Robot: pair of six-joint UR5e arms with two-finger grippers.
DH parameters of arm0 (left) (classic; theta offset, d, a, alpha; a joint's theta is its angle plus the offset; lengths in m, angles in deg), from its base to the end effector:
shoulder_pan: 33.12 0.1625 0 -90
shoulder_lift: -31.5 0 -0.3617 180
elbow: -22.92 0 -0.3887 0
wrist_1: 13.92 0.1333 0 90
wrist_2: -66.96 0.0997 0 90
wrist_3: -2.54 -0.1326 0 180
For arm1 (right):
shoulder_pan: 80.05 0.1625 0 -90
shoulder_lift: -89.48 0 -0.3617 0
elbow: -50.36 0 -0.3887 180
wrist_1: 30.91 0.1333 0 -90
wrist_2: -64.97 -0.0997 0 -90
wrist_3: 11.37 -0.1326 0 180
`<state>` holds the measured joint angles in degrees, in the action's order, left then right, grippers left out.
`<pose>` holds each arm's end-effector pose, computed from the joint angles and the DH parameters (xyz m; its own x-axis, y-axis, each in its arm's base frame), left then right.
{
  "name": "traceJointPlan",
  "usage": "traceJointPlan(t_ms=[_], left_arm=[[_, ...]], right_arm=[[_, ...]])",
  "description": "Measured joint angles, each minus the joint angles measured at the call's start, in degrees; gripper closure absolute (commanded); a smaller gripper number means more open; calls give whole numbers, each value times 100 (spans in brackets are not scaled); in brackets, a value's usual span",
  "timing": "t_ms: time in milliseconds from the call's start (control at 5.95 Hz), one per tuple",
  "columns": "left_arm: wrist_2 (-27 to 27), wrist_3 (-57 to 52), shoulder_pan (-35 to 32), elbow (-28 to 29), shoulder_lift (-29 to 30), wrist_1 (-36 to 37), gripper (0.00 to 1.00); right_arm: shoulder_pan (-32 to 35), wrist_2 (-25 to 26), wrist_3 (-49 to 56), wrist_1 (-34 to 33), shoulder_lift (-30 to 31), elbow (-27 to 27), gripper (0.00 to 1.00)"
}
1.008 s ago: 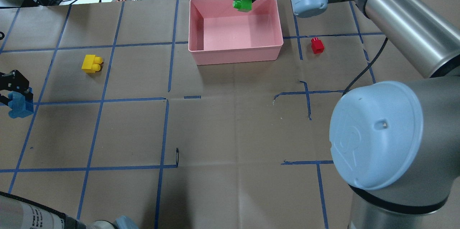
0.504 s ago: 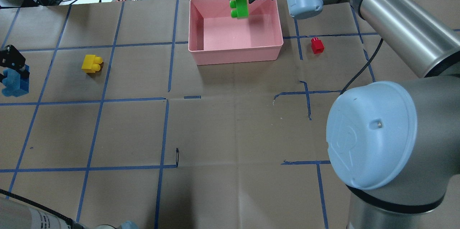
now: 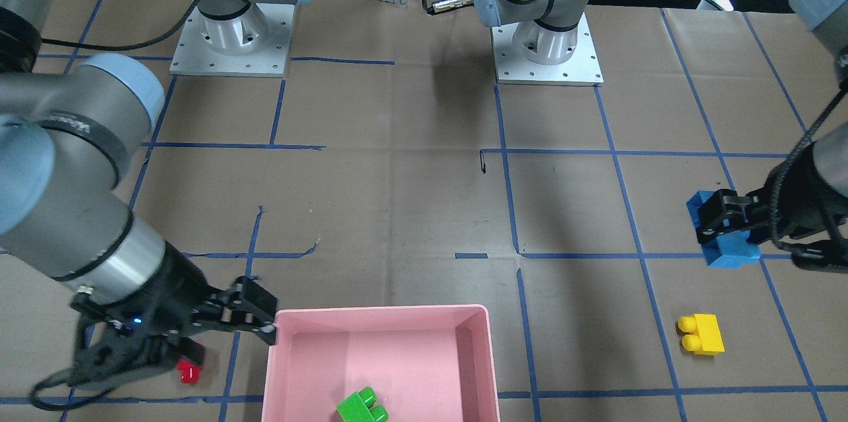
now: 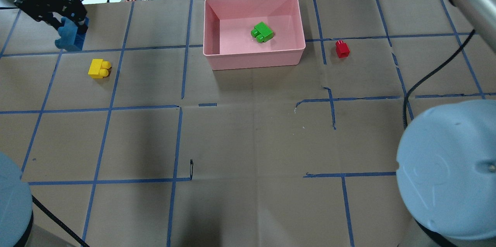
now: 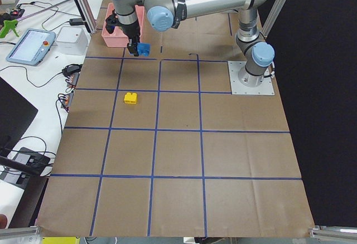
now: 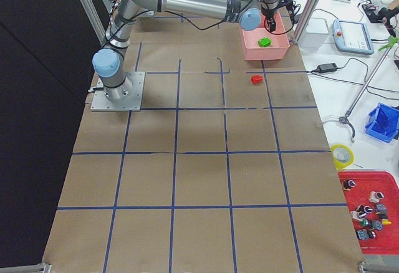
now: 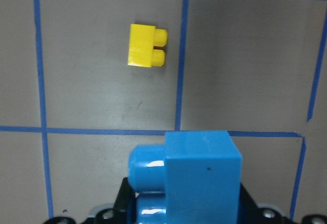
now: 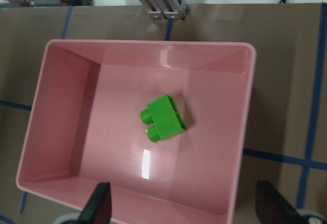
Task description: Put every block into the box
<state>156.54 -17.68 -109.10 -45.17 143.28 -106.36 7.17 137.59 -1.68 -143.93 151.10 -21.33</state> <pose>0.0192 -0.6313 0.3628 -0.9940 0.1075 0.0208 0.1082 0.9935 0.0353 0.1397 -0.6877 0.3118 -0.9508 -0.1841 -0.2492 -0.1144 0.9561 -0.2699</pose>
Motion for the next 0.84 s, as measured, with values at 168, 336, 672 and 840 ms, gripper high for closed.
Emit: traceJointPlan(t_ms=[168, 336, 672, 840], left_arm=[[-189, 348, -503, 328, 265, -18, 72], [-440, 773, -960, 729, 612, -36, 72], [-722, 1465, -1697, 1785, 1542, -20, 73], [-801, 1839, -1980, 2318, 2093, 1, 72]], right_arm=[[-310, 544, 314, 83, 290, -429, 1], [-475, 765, 415, -393, 411, -945, 2], [-540, 1057, 440, -1703, 279, -1610, 4], [-540, 1191, 433, -2303, 14, -1769, 4]])
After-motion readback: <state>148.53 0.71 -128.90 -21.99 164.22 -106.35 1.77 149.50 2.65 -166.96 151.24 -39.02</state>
